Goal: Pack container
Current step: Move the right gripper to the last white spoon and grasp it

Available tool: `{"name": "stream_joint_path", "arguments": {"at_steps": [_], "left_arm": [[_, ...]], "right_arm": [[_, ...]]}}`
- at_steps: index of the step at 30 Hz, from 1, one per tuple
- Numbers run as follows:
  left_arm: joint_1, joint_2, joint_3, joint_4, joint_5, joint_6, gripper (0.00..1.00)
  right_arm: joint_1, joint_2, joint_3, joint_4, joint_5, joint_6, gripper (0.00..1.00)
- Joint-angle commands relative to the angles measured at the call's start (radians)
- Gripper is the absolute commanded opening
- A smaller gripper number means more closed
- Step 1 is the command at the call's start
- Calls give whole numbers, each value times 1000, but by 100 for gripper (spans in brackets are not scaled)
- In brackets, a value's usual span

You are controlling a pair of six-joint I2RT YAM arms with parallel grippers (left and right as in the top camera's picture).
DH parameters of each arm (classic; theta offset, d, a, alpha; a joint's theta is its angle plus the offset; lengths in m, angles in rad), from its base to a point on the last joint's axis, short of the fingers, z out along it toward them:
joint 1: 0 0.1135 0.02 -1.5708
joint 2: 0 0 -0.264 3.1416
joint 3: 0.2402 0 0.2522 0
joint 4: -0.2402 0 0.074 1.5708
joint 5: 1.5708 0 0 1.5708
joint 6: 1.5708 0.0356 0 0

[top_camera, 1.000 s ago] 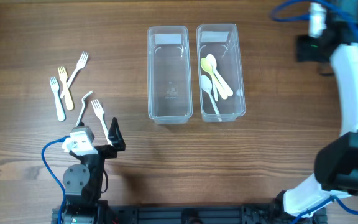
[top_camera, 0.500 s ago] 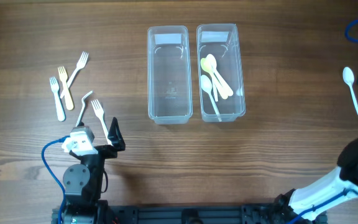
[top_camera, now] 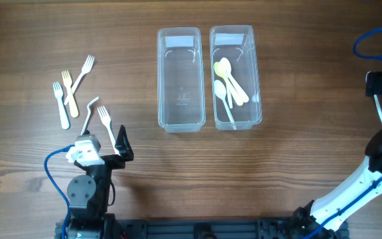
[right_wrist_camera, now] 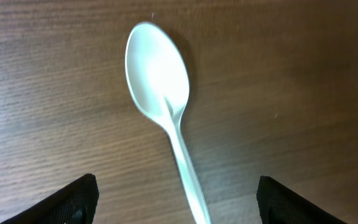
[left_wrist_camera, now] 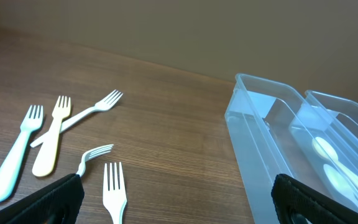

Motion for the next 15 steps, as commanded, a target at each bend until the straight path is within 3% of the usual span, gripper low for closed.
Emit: {"name": "stream_joint_path", "arguments": {"at_steps": [1,11,13,15], "left_arm": [[6,-2,-1,-3,-6,9,100],[6,-2,-1,-3,-6,9,100],[6,-2,-1,-3,-6,9,100],[6,-2,-1,-3,-6,9,100]], "right_arm": [[0,32,-9,27,-16,-61,82],[0,111,-10,23,-20,-67,80],[0,121,-10,23,-31,-65,77],[0,130,-10,22,-39,-52,66]]}}
